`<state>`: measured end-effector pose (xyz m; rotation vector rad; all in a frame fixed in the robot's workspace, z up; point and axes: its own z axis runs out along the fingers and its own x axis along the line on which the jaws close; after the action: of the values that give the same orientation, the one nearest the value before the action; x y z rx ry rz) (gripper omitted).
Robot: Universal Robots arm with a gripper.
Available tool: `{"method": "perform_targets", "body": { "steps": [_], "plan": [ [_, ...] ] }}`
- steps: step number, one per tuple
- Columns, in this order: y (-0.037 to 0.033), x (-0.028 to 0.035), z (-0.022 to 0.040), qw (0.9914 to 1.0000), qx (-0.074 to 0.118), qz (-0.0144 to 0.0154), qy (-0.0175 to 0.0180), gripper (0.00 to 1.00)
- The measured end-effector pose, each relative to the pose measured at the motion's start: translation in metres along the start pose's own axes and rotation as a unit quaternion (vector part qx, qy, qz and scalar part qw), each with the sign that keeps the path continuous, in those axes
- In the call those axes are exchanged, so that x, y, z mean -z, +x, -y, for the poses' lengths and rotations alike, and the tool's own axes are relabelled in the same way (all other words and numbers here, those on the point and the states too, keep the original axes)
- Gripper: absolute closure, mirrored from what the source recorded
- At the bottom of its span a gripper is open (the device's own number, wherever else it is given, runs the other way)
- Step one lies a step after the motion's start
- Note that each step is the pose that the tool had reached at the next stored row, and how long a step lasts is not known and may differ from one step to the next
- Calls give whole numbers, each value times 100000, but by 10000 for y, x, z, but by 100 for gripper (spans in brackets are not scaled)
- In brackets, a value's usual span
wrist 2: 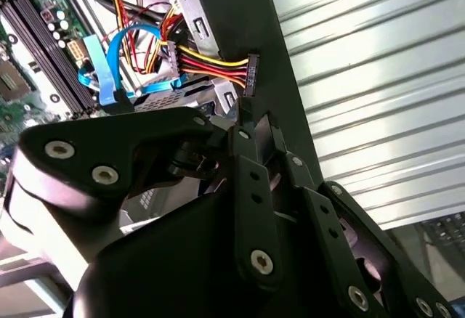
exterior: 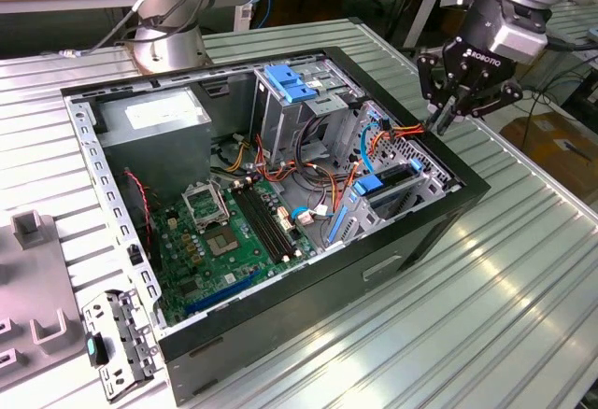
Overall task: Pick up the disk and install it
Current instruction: 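Insert the first disk wire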
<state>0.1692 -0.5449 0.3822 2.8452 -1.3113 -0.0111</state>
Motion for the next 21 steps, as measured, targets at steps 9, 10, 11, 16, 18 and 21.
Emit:
{"method": "perform_targets", "body": {
  "steps": [9,10,11,16,18,21],
  "plan": [
    [11,-20,40,99937,3542,-24,2,68],
    [11,-21,41,99933,3667,-22,5,68],
    [11,-21,41,99932,3684,-23,5,68],
    [11,-21,41,99929,3779,-25,3,68],
    [11,-21,41,99928,3783,-24,4,68],
    [11,-21,41,99928,3789,-27,4,68]
  ]
}}
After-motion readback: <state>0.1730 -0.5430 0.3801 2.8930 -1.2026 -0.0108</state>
